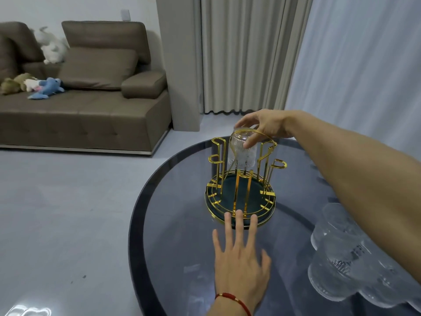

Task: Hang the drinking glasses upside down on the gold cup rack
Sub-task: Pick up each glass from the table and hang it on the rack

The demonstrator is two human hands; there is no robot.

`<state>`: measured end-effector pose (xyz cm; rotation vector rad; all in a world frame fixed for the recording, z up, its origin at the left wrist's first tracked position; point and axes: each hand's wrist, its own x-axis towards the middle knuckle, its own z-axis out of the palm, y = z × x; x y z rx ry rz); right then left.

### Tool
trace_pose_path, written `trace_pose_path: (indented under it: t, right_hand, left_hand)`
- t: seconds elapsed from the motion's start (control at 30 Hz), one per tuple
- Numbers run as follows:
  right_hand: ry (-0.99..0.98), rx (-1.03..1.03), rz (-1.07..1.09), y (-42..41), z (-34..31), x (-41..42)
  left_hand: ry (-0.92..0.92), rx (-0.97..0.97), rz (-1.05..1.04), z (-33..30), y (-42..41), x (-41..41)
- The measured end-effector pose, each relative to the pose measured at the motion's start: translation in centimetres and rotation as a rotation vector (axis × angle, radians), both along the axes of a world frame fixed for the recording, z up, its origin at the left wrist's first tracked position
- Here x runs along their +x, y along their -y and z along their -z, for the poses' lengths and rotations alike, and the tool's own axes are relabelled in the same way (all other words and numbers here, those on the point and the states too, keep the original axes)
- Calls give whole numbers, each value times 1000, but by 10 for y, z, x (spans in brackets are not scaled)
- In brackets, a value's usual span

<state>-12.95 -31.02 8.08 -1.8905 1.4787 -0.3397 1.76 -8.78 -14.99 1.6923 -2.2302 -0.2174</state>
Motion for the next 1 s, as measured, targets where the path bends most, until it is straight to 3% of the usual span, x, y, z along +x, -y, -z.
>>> trace_pose_path:
  t: [0.2, 0.33, 0.47, 0.6, 0.8, 0.9, 1.0]
  right_hand:
    - [-34, 28, -43, 5, 9, 3]
    - [95, 53, -6, -5, 7, -10]
    - [139, -204, 243, -44, 8, -29]
    - [-49, -521, 309, -129, 17, -52]
    - [-422, -493, 338, -284, 74, -65]
    - [-611, -402, 424, -321, 94, -63]
    - [-718, -379, 404, -331, 104, -68]
  left_hand:
    - [41, 22, 6, -3, -1, -1]
    - [65, 43, 0, -3, 0, -2]
    - [76, 57, -20, -8, -2, -7]
    - [61, 77, -36, -22, -6, -12]
    - [-59, 94, -32, -49, -20, -19]
    - [-351, 41, 136, -60, -30, -23]
    - [-483, -12, 257, -71, -41, -29]
